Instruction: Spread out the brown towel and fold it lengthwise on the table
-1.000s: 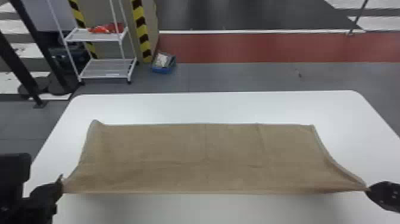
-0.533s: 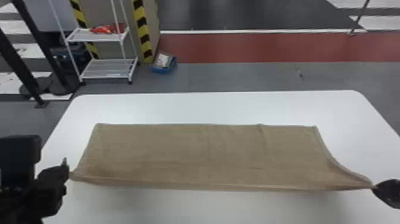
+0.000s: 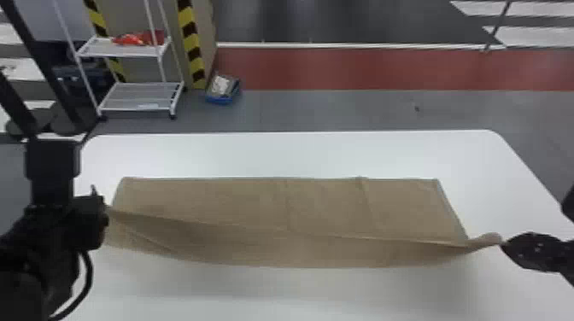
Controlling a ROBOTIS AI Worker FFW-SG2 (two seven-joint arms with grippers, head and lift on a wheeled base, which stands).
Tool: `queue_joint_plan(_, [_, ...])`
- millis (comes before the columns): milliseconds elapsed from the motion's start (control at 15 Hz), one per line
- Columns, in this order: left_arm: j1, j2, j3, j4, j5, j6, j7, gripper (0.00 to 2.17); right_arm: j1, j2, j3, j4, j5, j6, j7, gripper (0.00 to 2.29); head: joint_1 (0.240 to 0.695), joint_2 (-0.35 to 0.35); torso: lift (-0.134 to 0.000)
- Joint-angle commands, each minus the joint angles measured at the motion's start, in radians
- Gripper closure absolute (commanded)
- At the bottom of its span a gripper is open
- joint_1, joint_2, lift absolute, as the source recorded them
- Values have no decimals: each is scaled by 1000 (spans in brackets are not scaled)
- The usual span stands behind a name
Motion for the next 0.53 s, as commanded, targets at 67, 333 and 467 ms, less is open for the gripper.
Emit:
queue_joint_plan(67, [-55,-1,-23,73,-8,-9,42,1679,-28,0,16,15,26,91,2,1555,695,-5,-125])
queue_joint_plan(333, [-104,-1,-35,147,-8,-27,55,1679,-79,-6,34,78,36,109,1,1555,695,-12,-125])
queue_joint_plan(467, [-139,-1,-49,204,-8,-45,77,1679,-133,-6,62,129,41,125,2,1555,695,-14,-125])
